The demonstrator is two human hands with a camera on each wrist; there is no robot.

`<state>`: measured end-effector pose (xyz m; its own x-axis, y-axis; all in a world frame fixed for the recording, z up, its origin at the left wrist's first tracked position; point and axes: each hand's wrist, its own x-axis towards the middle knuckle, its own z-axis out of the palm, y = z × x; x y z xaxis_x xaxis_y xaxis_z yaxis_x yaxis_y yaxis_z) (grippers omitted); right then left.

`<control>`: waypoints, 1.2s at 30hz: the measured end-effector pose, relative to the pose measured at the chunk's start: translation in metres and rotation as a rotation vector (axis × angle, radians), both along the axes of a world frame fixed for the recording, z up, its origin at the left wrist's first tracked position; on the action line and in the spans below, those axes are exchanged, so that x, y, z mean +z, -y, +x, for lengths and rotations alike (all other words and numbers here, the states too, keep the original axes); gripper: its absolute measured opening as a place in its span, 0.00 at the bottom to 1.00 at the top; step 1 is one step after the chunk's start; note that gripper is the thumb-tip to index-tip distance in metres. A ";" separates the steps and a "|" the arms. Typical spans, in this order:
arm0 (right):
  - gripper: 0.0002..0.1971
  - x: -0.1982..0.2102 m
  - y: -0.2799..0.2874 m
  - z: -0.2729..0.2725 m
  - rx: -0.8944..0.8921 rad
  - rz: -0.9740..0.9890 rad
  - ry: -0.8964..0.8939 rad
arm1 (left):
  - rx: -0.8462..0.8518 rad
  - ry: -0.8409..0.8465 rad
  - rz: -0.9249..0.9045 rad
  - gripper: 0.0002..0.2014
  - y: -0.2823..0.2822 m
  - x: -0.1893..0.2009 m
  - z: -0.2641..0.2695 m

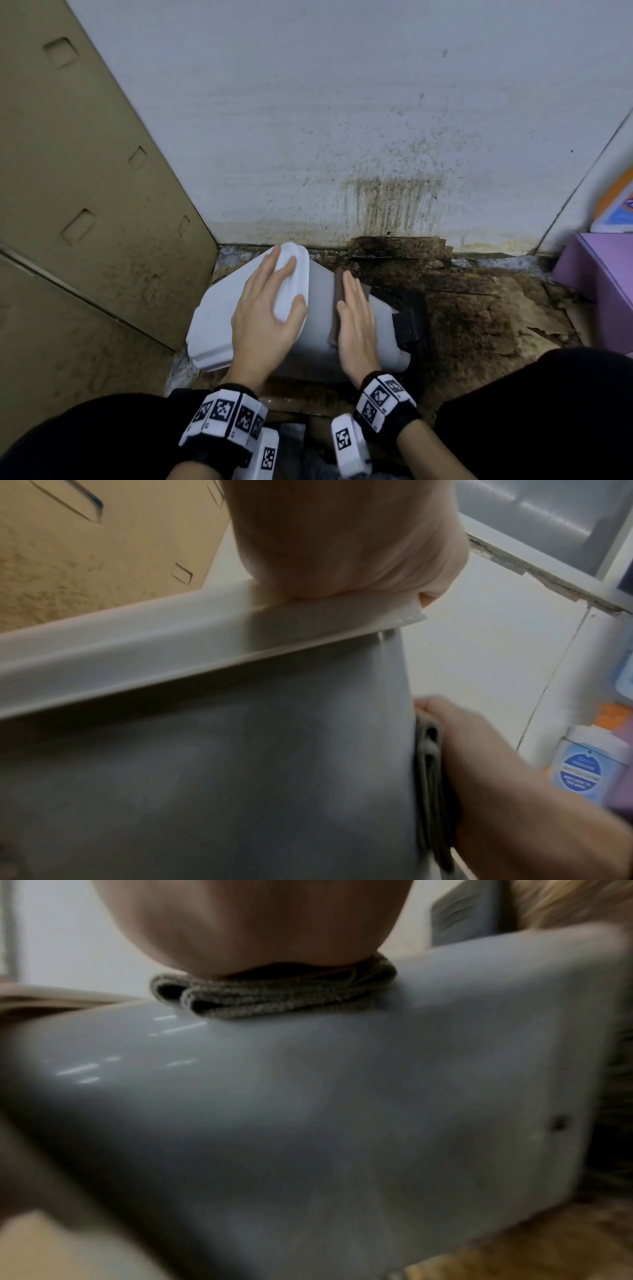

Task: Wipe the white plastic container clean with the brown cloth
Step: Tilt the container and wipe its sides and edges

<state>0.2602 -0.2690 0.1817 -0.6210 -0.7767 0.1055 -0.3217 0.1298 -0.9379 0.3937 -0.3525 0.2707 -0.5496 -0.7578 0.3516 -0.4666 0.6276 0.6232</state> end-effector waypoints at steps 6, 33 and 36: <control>0.28 0.022 0.012 0.019 0.057 -0.099 -0.043 | -0.033 -0.067 0.032 0.25 -0.004 0.004 0.000; 0.32 -0.053 -0.029 -0.045 -0.174 0.135 0.191 | -0.036 0.063 -0.046 0.27 -0.013 0.002 -0.020; 0.33 -0.037 -0.020 -0.032 -0.194 0.114 0.208 | -0.014 0.082 -0.054 0.28 -0.014 0.003 -0.024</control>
<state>0.2284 -0.2493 0.1446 -0.7583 -0.6406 -0.1208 -0.0828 0.2785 -0.9569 0.3699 -0.3384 0.2740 -0.5885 -0.7311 0.3452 -0.5057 0.6659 0.5485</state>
